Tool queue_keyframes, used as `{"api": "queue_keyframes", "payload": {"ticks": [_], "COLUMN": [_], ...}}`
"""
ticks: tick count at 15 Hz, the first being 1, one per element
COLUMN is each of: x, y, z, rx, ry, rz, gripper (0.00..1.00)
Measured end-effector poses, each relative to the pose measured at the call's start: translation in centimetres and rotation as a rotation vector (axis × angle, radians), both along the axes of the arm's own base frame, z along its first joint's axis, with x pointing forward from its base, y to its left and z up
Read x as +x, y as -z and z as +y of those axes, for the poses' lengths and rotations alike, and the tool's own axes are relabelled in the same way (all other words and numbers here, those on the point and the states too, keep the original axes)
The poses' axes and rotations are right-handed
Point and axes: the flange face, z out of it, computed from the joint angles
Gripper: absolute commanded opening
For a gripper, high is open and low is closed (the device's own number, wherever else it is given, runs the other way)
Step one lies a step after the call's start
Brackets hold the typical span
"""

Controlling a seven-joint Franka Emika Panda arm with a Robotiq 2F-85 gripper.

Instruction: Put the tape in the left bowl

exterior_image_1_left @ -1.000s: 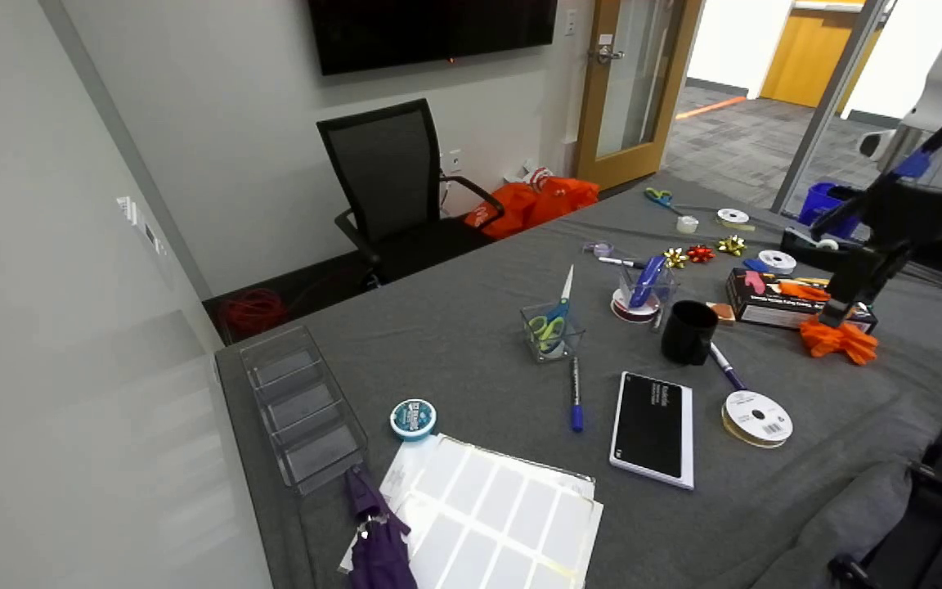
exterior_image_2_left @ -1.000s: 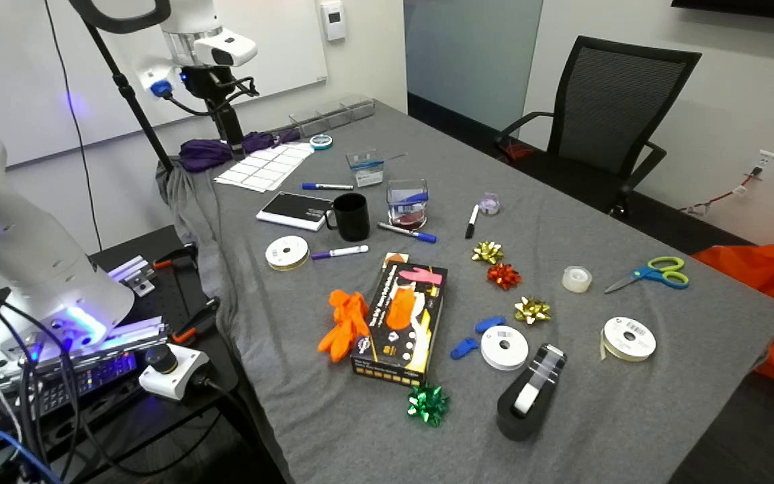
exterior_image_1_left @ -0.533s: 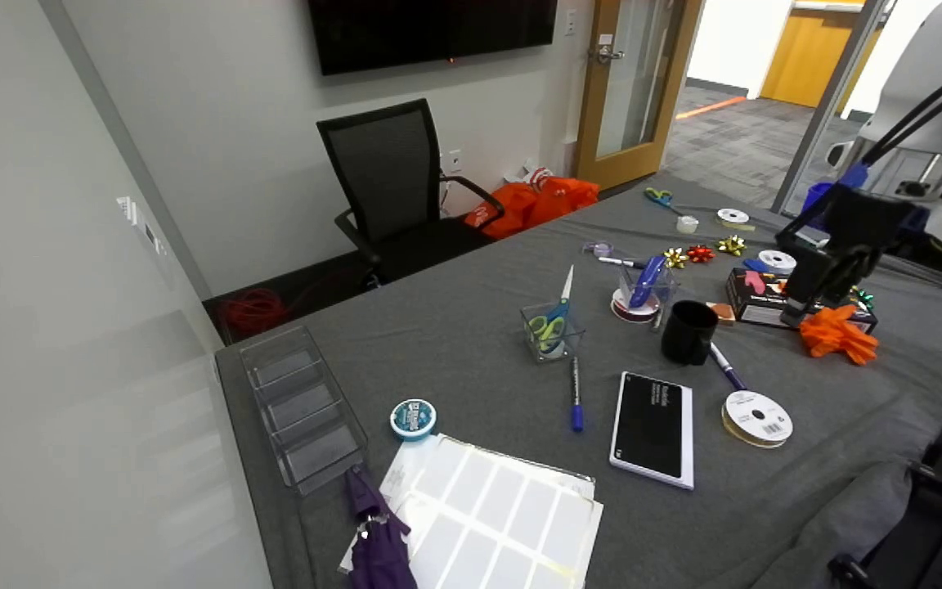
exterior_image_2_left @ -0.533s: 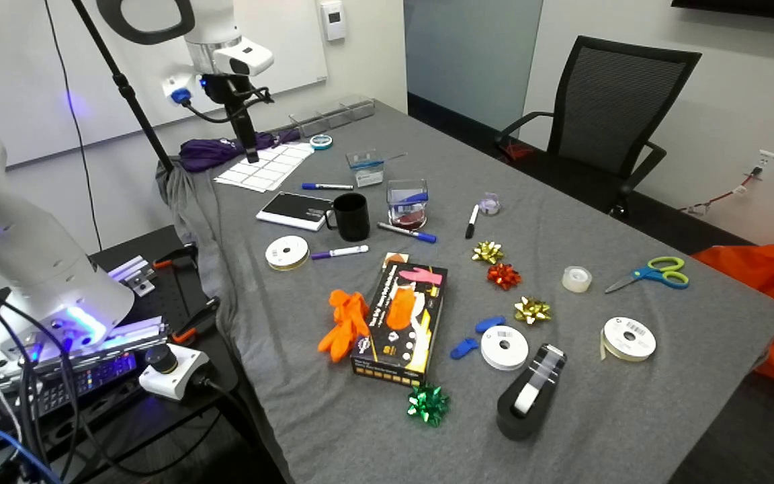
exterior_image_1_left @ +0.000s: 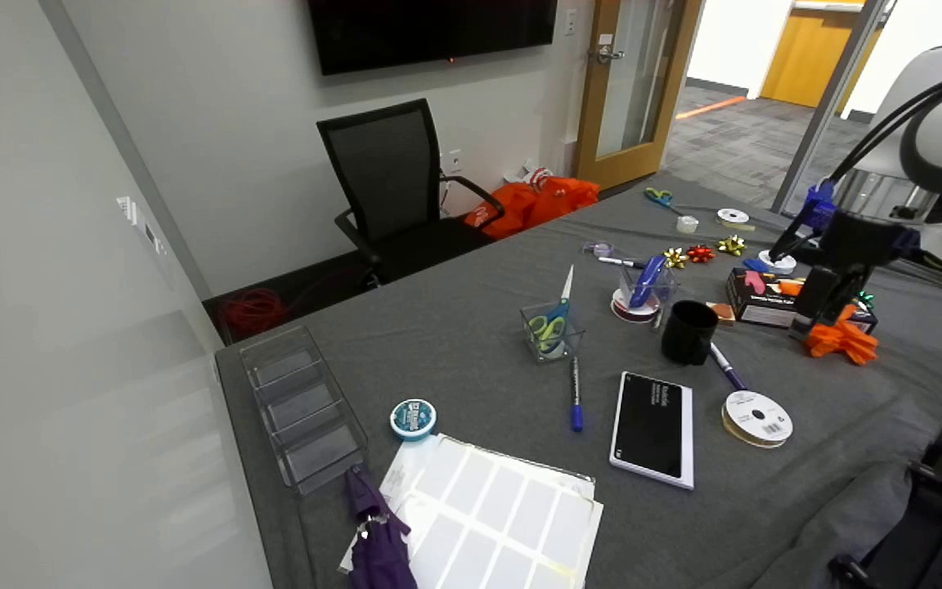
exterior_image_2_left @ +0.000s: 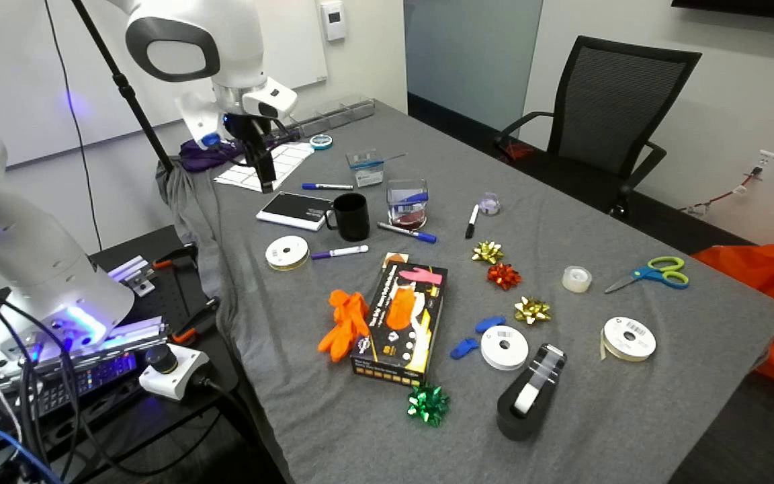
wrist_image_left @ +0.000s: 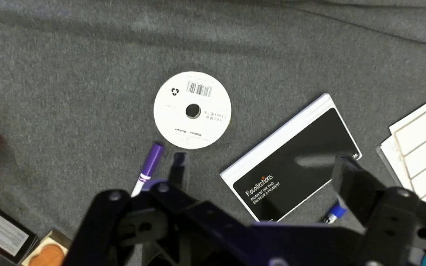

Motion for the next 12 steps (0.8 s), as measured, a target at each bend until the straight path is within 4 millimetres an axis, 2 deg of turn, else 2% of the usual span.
{"api": "queue_keyframes", "payload": {"ticks": [4,7,12], "x": [-0.1,0.0,0.1], "y": [2.0,3.3,3.4], "z": [-3.6,-5.4,-5.4], "rx": [0.102,0.171,0.172], "ry": [-0.02,-0.018,-0.021], "rz": [-0.014,-0.039,-0.037], "gripper": [1.0,1.0,1.0]}}
